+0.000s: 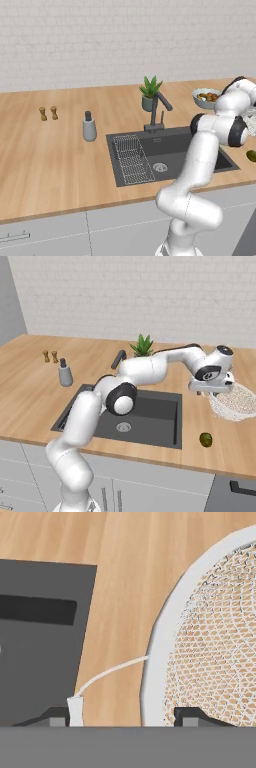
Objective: Put the colander in the sink, put the kiwi in the colander, and turn on the sink faucet and pour water over the colander.
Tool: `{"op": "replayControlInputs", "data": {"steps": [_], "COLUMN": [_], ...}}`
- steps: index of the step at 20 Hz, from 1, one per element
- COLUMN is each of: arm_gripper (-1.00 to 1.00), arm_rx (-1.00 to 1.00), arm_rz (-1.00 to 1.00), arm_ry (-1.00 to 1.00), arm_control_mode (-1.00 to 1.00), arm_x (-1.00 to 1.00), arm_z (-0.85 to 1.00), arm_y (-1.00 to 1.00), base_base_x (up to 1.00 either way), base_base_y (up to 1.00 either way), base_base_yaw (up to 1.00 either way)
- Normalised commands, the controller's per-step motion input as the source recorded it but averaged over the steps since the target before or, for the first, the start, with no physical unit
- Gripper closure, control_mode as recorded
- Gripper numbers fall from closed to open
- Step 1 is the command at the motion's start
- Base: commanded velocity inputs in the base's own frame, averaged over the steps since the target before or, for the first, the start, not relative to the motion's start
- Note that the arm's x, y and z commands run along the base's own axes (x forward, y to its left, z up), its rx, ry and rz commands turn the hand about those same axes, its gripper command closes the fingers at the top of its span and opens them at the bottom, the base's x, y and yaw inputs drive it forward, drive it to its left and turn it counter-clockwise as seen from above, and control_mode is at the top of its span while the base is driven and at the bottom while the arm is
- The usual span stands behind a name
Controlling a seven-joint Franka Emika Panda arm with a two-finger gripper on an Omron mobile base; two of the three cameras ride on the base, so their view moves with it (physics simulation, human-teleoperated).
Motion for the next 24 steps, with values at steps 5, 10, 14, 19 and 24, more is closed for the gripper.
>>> {"op": "replayControlInputs", "data": {"steps": [5, 10, 14, 19, 24], "arm_gripper": [1.00, 1.00, 1.00, 1.00, 1.00], "arm_rx": [-0.13, -0.14, -0.10, -0.12, -0.13], "arm_rz": [0.18, 0.27, 0.31, 0.36, 0.48], "arm_ry": [-0.39, -0.24, -0.04, 0.00, 0.00], "arm_control_mode": [-1.00, -1.00, -1.00, -1.00, -1.00], "arm_x": [-0.60, -0.52, -0.36, -0.41, -0.37], "arm_z": [0.00, 0.05, 0.24, 0.31, 0.03], "arm_y": [0.70, 0.86, 0.72, 0.57, 0.41], "base_base_x": [0.00, 0.00, 0.00, 0.00, 0.00], "base_base_y": [0.00, 0.00, 0.00, 0.00, 0.00], "base_base_yaw": [0.00, 0.00, 0.00, 0.00, 0.00]}}
